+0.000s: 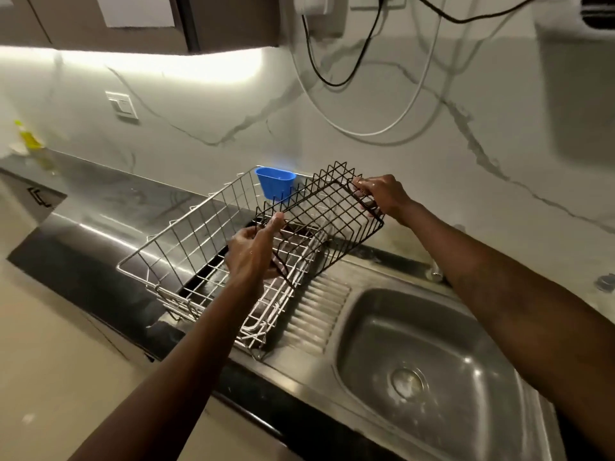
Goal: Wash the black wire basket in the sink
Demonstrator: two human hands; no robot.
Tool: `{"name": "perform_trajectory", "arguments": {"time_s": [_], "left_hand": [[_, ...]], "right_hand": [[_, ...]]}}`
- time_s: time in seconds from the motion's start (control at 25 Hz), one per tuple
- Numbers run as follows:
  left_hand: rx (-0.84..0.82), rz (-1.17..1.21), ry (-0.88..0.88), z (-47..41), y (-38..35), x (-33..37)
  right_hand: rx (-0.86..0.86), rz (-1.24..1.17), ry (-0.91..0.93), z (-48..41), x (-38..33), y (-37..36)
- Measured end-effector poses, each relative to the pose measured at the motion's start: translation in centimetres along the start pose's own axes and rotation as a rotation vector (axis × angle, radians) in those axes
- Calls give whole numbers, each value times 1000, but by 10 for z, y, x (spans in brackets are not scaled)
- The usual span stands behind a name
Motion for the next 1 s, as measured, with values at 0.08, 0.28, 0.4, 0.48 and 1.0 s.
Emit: {"name": "perform_trajectory", "arguments": {"time_s": [0.08,0.28,0.4,0.48,1.0], "left_hand": [[49,36,40,-19,16,-8],[183,82,147,-68,50,-35],[237,31,258,-90,62,-67],[211,15,360,-100,64,-89],[-211,7,661,-138,30,-134]], "right_hand": [[-48,23,2,-25,-28,-29],[-165,170,-24,-94,-74,-126],[-253,289,-59,-115,-82,-184],[-316,309,-101,-127,-70,-215],[-372,507,-61,-170,-9,-269]]}}
Point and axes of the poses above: each hand's wrist, its own z-axis away from the middle knuckle, its own y-axis out of the back of the hand, x = y × z, the point moved 5 cm from there along -z, towards the middle knuckle, and after that the axes turned 14 degrees about -y, right-handed, at the moved point
